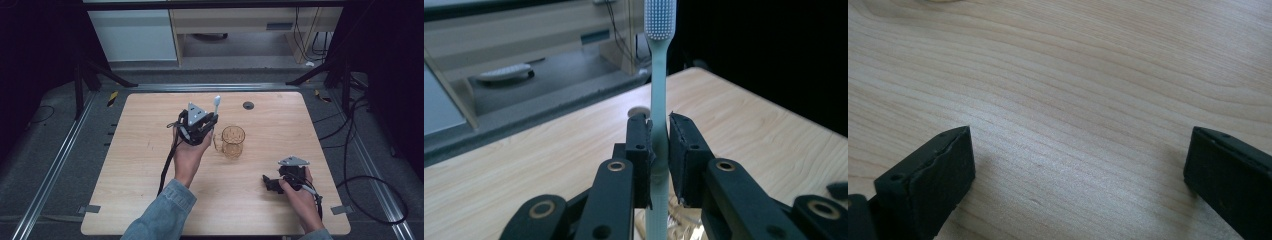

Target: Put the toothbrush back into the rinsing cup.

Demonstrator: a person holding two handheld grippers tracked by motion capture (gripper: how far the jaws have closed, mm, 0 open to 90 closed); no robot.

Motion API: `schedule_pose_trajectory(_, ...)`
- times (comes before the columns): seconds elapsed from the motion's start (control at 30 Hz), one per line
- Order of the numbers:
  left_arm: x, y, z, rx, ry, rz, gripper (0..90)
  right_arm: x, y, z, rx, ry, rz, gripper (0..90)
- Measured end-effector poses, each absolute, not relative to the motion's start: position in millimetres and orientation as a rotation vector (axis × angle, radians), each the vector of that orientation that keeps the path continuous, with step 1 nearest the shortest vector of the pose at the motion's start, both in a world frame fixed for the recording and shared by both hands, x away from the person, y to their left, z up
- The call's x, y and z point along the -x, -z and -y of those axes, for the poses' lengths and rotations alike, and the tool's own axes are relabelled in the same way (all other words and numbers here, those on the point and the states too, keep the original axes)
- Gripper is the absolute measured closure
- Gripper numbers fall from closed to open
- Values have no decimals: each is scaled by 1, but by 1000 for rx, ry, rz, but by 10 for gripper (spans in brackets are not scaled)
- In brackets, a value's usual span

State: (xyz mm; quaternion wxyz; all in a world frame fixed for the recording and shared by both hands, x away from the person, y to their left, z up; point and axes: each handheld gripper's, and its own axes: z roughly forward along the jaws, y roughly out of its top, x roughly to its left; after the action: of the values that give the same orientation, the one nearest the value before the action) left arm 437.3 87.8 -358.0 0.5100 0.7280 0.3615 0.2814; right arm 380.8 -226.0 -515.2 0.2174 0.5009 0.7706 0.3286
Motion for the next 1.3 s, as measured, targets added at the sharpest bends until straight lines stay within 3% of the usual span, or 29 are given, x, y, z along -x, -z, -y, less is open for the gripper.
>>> schedule_pose_trajectory(0.8,-439,361,-85,-1585,-743,-809,791,-380,515,225,-1377,-919,-2146,4)
schedule_pose_trajectory(1.3,-443,382,-82,-1492,-749,-780,792,-380,515,225,-1362,-923,-2158,4)
